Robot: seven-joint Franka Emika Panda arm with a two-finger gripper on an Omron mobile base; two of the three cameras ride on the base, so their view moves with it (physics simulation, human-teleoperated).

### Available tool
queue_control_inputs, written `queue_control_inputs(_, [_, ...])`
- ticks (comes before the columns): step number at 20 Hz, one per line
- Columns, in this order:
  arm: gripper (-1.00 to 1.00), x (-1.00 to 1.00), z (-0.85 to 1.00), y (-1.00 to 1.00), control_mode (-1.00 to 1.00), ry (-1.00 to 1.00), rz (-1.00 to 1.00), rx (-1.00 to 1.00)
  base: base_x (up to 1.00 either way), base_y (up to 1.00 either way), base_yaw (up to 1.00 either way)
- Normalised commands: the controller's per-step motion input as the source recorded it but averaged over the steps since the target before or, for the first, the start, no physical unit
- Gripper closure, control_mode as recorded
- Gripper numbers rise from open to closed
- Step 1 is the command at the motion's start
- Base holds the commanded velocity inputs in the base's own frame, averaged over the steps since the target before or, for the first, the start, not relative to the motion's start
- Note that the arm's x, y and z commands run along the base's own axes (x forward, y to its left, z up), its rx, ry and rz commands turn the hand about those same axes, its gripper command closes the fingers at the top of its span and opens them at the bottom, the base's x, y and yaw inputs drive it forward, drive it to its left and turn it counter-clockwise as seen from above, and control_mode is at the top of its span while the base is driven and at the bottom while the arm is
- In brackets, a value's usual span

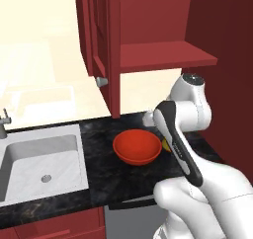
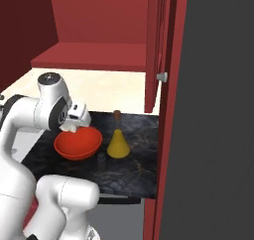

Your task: Retrieve the bottle and the shaker from the cabinet and place them next to the mixing bowl on the counter. Then add garlic from the fridge to the mixing bowl.

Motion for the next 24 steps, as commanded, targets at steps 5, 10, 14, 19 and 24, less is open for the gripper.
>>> queue_control_inputs(5, [1.0,0.33,-0.61,0.07,-1.0,-0.05,0.0,0.0,0.0,0.0,0.0])
queue_control_inputs(10, [1.0,0.06,-0.02,0.3,-1.0,0.02,0.0,-0.02,0.0,0.0,0.0])
queue_control_inputs(14, [1.0,0.33,-0.01,0.43,-1.0,0.04,0.0,-0.04,0.0,0.0,0.0])
queue_control_inputs(19, [1.0,0.52,-0.03,0.14,-1.0,0.03,0.0,-0.02,0.0,0.0,0.0])
queue_control_inputs(24, [1.0,0.12,0.0,-0.01,-1.0,0.08,0.0,0.0,0.0,0.0,0.0])
